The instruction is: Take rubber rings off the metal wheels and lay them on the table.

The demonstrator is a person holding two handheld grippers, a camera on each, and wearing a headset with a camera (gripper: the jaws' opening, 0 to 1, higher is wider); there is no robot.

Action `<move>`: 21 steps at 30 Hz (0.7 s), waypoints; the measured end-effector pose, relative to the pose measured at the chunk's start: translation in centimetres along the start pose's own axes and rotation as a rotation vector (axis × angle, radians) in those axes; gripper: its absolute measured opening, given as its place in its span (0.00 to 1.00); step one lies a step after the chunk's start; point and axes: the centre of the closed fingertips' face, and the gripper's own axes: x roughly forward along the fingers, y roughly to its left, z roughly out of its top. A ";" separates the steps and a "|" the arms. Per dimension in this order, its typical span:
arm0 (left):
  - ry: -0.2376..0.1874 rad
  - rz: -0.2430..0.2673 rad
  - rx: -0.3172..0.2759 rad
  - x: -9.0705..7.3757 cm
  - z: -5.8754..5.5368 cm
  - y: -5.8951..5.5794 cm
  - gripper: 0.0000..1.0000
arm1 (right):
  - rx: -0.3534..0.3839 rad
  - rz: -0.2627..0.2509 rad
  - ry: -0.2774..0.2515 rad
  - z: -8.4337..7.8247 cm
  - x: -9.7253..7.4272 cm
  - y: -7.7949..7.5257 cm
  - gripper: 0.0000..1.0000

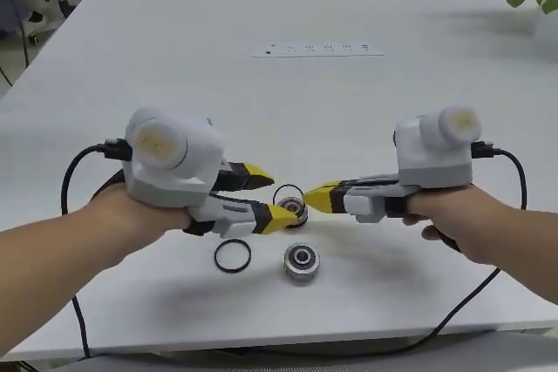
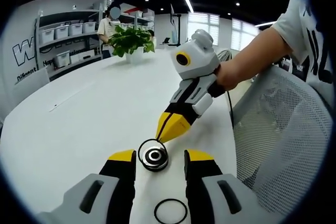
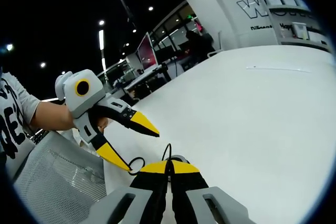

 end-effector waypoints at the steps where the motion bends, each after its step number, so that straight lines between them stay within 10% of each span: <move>1: -0.003 0.001 -0.003 -0.1 0.1 0.0 0.35 | -0.001 0.002 0.001 0.0 0.0 0.1 0.00; 21: -0.043 0.036 -0.038 -3.4 0.1 -0.2 0.50 | 0.021 0.039 -0.006 0.5 -0.2 1.2 0.00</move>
